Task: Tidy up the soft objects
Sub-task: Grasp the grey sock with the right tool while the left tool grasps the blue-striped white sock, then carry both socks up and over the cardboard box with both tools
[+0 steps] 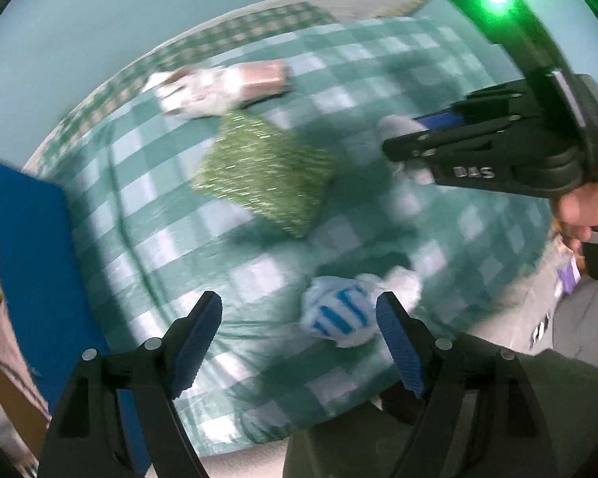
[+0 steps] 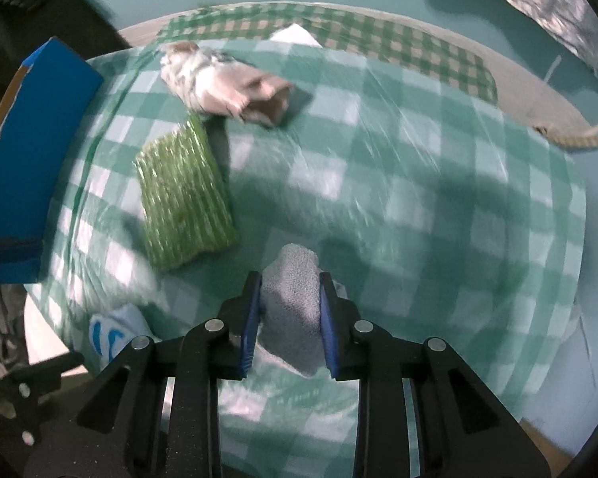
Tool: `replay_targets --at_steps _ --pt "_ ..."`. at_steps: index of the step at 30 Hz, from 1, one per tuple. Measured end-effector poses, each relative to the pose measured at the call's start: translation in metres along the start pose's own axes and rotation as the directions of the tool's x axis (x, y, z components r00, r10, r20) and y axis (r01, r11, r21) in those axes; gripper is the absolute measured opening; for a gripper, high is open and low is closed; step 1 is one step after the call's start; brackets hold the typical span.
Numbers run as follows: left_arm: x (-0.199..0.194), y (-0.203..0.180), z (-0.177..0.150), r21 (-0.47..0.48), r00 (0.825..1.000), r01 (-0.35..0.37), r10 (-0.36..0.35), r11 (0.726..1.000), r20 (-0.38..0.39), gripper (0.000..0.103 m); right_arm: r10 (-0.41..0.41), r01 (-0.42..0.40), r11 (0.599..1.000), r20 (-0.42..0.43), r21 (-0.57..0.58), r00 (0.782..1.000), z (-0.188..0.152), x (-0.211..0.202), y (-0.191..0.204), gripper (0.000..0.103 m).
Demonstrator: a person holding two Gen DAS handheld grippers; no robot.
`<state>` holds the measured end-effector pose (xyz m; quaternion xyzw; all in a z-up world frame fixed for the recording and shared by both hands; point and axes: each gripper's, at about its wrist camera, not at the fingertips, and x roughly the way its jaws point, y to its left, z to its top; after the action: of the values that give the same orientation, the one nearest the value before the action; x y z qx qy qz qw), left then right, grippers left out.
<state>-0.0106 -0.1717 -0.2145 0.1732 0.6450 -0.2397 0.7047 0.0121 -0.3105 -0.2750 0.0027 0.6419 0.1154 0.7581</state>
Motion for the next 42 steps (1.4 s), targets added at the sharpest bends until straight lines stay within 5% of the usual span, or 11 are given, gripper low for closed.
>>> replay_targets --at_steps 6,19,26,38,39,42 --pt "-0.003 -0.03 -0.004 0.173 0.999 0.042 -0.044 0.984 0.006 0.085 0.005 -0.005 0.997 0.001 0.071 1.0 -0.026 -0.004 -0.004 0.026" --pt "0.039 -0.077 -0.013 0.48 0.997 0.004 0.035 0.877 -0.071 0.085 0.006 -0.009 0.984 0.013 0.178 1.0 -0.065 -0.014 -0.01 0.026" --pt "0.054 -0.088 -0.009 0.487 0.997 -0.014 0.051 0.874 -0.063 0.084 0.006 -0.011 0.978 0.028 0.208 1.0 -0.077 -0.021 -0.013 0.026" --pt "0.066 -0.091 0.001 0.439 0.998 -0.036 0.056 0.898 -0.033 0.058 0.017 -0.028 0.973 0.053 0.227 0.998 -0.081 -0.029 -0.016 0.026" --pt "0.065 -0.091 0.001 0.435 0.998 -0.04 0.059 0.9 -0.029 0.05 0.019 -0.031 0.973 0.054 0.228 0.998 -0.081 -0.03 -0.016 0.026" --pt "0.057 -0.083 -0.005 0.408 0.998 -0.049 0.061 0.912 -0.017 0.05 0.02 -0.033 0.975 0.061 0.222 0.998 -0.078 -0.035 -0.014 0.026"
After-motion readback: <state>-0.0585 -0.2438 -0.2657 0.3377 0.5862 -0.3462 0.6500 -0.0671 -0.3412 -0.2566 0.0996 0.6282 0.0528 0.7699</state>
